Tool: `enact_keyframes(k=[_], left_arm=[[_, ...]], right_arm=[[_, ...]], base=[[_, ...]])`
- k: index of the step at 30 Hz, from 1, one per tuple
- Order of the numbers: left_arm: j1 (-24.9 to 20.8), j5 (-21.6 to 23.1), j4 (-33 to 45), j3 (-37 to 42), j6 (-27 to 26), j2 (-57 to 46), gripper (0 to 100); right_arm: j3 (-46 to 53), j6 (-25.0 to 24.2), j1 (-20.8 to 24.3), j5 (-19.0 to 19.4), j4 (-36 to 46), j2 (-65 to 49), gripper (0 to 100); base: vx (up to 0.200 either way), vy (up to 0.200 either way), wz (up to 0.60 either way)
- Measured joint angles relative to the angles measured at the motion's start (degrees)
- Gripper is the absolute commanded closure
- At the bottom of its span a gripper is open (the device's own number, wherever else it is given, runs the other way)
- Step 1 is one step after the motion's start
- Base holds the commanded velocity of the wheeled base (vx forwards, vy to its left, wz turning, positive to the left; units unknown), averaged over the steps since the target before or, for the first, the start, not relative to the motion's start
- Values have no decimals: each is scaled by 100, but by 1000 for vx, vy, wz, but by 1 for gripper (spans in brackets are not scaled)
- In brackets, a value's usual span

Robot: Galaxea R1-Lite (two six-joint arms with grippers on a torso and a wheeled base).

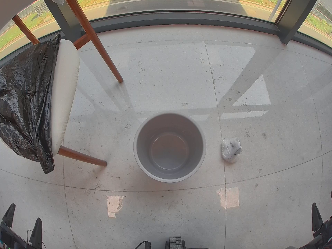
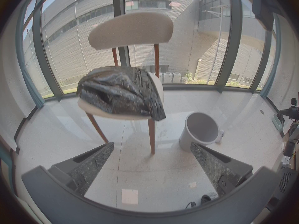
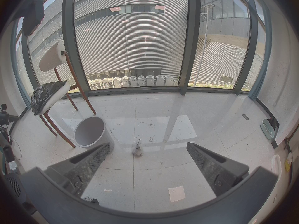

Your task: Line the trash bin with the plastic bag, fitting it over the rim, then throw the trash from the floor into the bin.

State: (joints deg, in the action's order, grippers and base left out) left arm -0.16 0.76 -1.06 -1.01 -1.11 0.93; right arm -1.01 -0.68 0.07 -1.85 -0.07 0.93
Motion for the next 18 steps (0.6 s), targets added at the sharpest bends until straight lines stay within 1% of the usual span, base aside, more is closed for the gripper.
enact_keyframes(k=[3, 6, 8, 10, 15, 18], left_arm=[[0, 167, -532, 0, -179, 0, 0], [-2, 536, -1002, 0, -535, 0, 0], [-6, 736, -1026, -17, -685, 0, 0], [-9, 835, -961, -116, -749, 12, 0], [-17, 892, -786, -535, -789, 406, 0], [-17, 896, -739, -965, -802, 990, 0]], right_arm=[[0, 2, 0, 2, 2, 0, 0], [5, 2, 0, 2, 2, 0, 0], [5, 0, -2, 0, 0, 0, 0], [2, 0, -2, 0, 2, 0, 0], [2, -10, 2, 0, 2, 0, 0], [0, -13, 2, 0, 0, 0, 0]], base=[[0, 0, 0], [0, 0, 0], [0, 0, 0], [0, 0, 0], [0, 0, 0], [0, 0, 0]])
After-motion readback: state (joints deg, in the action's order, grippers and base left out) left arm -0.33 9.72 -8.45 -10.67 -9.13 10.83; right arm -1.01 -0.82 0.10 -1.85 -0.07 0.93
